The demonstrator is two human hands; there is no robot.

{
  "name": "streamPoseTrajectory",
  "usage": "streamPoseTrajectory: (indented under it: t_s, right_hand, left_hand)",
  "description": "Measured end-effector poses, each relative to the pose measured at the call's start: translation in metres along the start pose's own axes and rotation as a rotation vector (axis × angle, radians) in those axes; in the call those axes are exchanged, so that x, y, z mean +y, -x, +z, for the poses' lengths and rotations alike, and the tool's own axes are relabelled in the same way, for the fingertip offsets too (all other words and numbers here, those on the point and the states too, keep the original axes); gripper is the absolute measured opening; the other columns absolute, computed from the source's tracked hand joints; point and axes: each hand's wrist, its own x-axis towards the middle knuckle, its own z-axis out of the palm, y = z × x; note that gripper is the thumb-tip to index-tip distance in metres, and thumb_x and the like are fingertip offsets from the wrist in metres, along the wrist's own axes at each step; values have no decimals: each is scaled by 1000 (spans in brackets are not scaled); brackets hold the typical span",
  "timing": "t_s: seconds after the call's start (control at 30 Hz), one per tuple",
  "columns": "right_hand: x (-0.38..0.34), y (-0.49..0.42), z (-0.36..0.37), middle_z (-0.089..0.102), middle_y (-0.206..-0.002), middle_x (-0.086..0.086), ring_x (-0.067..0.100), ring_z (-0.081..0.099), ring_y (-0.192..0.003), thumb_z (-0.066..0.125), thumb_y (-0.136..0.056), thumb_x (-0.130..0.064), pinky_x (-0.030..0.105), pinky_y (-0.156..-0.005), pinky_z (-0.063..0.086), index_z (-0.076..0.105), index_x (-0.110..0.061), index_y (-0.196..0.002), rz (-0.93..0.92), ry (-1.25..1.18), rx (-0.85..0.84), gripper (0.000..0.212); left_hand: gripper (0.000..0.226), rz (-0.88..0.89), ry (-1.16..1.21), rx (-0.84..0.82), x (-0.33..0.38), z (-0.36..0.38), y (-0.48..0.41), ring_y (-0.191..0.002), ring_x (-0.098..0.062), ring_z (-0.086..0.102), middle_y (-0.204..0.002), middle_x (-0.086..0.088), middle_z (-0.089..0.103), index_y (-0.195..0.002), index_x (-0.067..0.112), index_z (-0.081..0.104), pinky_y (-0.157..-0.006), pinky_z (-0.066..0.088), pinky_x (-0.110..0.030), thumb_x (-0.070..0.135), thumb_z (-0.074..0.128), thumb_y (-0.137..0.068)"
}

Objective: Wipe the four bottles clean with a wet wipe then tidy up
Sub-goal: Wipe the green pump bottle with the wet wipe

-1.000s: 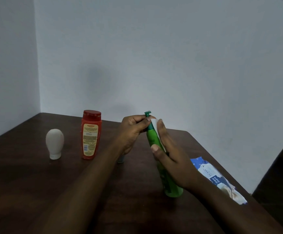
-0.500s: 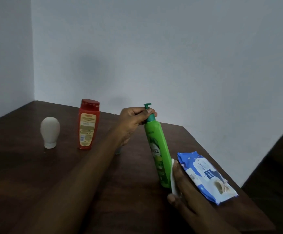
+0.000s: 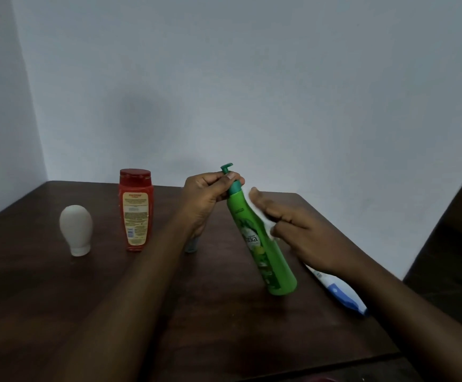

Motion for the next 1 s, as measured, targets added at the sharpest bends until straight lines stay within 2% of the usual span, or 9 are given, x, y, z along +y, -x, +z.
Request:
streamPoseTrajectory:
  t_s: [0.1,0.23,0.37,0.5,0.53,0.63,0.7,0.83,1.0]
  right_hand:
    - [5,3,2,48,-155,-11,-2,43,-142,50,-99,-8,22,-121,30,51,-16,-149,9,11,45,51]
    - [3,11,0,49,-152,-17,-12,42,-138,49,-97,-29,15,-118,30,52,-18,-148,54,-150,112,52]
    - [12,16,3,54,-141,-25,-22,47,-125,49,-104,-7,9,-107,39,54,-20,-146,73,-21,135,43]
    - [30,29,17,74,-118,-16,3,69,-108,58,-101,-9,33,-92,55,55,-29,-146,46,133,234,50]
    - [34,33,19,74,-117,-18,1,69,-106,60,-101,-12,32,-91,55,55,-30,-146,43,144,246,49]
    - [39,36,26,70,-122,-24,-12,64,-108,70,-96,-18,9,-86,50,57,-29,-144,41,153,288,51]
    - [40,32,32,71,-120,-19,-8,65,-106,71,-95,-31,-1,-82,41,59,-26,-143,15,256,345,50]
    - [36,10,38,76,-104,-7,10,70,-90,52,-89,-58,12,-72,38,68,-21,-132,1,419,450,59]
    - [12,-26,35,69,-83,-5,2,49,-75,64,-93,-42,18,-65,31,74,-17,-104,-98,422,612,29]
  left_hand:
    - [16,-2,-7,-9,-2,1,1,-96,-22,77,-100,-16,80,-104,-3,77,-82,60,-30,8,68,-98]
    - [16,-6,-4,-15,-2,4,2,-97,-21,77,-100,-16,80,-103,-2,78,-83,60,-30,9,68,-98]
    - [12,-9,21,0,-2,5,1,-99,-25,77,-97,-15,80,-95,5,80,-88,60,-37,7,69,-97]
    - [14,-9,15,-11,1,5,3,-100,-26,77,-99,-16,80,-93,8,82,-91,61,-38,8,69,-97]
    - [15,-8,15,-16,2,6,4,-99,-25,77,-98,-15,80,-92,10,82,-90,61,-38,8,69,-98]
    - [16,-5,9,-20,4,8,5,-98,-26,77,-99,-16,80,-90,12,83,-91,61,-39,9,69,-98]
    - [15,-1,-3,-20,5,9,6,-99,-28,76,-100,-17,80,-90,13,84,-95,60,-42,11,70,-97]
    - [14,1,-25,-16,6,9,7,-96,-27,76,-100,-16,80,-93,9,83,-94,60,-43,12,70,-97]
    - [16,24,-41,-45,9,12,10,-98,-25,77,-100,-15,80,-98,3,81,-88,60,-34,12,68,-98]
